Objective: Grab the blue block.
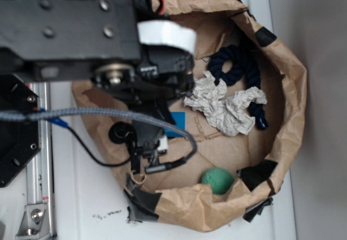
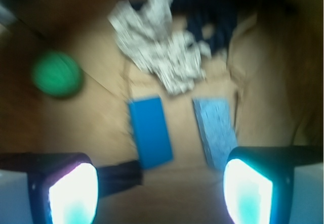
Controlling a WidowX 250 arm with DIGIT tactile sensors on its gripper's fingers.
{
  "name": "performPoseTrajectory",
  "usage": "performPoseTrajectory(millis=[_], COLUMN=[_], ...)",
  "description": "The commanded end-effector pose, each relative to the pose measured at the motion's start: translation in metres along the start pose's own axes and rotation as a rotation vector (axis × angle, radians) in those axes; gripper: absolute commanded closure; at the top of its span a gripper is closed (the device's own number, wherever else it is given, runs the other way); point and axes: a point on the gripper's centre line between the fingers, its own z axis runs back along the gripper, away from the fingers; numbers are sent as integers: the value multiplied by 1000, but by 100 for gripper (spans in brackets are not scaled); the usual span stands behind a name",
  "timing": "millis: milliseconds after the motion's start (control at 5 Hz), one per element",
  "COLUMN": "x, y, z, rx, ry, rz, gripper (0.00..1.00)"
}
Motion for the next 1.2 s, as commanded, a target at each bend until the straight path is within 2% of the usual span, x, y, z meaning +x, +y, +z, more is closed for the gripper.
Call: performPoseTrajectory(millis=[0, 200, 400, 600, 800, 1000], x=[1, 15, 27, 30, 36, 49], y=[-14, -32, -48, -39, -26, -13], z=[-58, -64, -71, -80, -73, -43], rx=[-105, -157, -111, -88, -57, -11], ry=[-125, -192, -174, -140, -113, -117], rz=[-83, -120, -175, -143, -95, -63], gripper=[0, 0, 0, 100, 100, 100])
